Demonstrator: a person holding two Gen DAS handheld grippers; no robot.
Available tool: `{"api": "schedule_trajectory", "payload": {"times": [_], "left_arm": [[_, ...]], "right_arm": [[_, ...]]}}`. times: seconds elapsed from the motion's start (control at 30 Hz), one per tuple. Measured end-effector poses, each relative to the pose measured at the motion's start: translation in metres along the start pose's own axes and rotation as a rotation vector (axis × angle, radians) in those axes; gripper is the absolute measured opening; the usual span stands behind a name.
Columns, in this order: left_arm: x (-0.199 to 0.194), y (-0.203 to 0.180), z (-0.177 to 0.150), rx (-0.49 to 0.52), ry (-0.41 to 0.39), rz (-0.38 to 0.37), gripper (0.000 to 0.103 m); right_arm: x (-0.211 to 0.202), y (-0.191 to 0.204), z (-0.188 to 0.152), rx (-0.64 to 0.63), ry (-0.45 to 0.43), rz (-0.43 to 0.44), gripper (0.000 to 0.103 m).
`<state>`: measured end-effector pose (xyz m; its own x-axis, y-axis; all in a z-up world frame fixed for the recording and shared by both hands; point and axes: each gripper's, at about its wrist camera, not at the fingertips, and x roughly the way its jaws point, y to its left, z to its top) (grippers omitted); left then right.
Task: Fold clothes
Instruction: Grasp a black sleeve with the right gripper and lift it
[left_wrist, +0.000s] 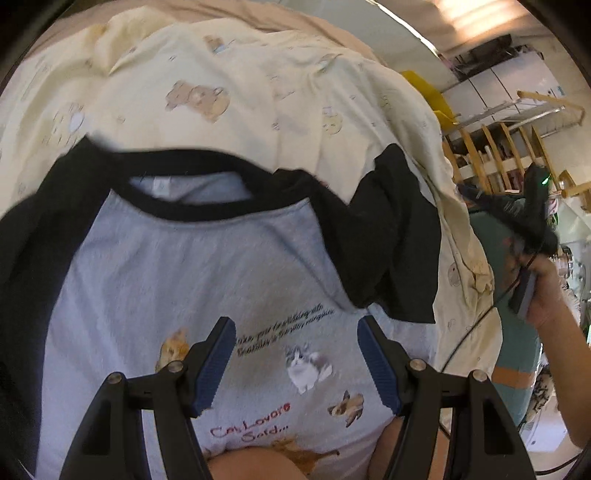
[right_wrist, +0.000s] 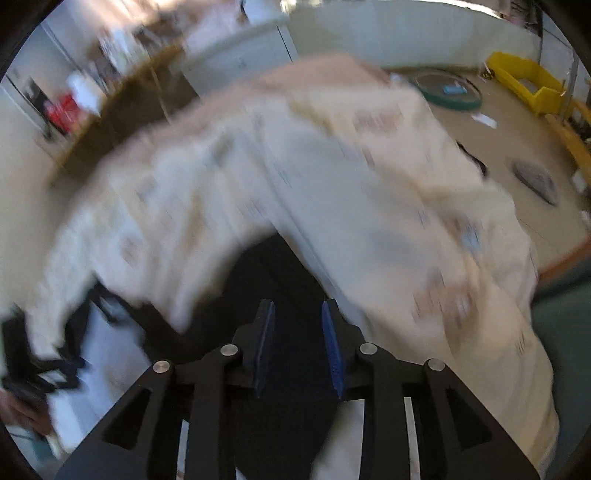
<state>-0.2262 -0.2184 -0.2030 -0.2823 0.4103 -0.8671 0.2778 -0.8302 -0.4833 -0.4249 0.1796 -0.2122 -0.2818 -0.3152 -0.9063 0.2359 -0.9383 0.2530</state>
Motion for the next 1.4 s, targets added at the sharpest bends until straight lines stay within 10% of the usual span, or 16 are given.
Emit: {"api": "schedule_trajectory", "payload": {"times": [0.17,0.4,0.5,0.73,1.0,1.4], "left_arm": [[0.004,-0.005,-0.001,0.022,0.012,-0.002,0.069],[0.012,-0.018,-0.002,0.023,0.016,-0.017,0.069],[0.012,-0.023,-0.006,0.029,0.027,-0.022,0.069],[0.003,-0.017,-0.009,0.029,0.007,-0.033,0.069],[0.011,0.009,-0.006,-0.015,0.004,-0.023,0.069],[0.007,0.039,0.027,0.018,-0.06,-0.013,0.069]], "right_arm": [[0.029,-0.027,-0.03,0.071,0.078,-0.051,0.031],[0.046,-0.044,-0.034,0.198,0.079,0.103,0.033],[0.038,-0.041,-0.031,0.15,0.059,-0.023,0.003],[-0.046,-0.076,-0.023,0.144,-0.069,-0.301,0.001],[-0.032,-0.09,-0.032,0.071,0.026,-0.541,0.002],[-0.083,-0.063,-0.043,0.042,-0.012,-0.41,0.02]]}}
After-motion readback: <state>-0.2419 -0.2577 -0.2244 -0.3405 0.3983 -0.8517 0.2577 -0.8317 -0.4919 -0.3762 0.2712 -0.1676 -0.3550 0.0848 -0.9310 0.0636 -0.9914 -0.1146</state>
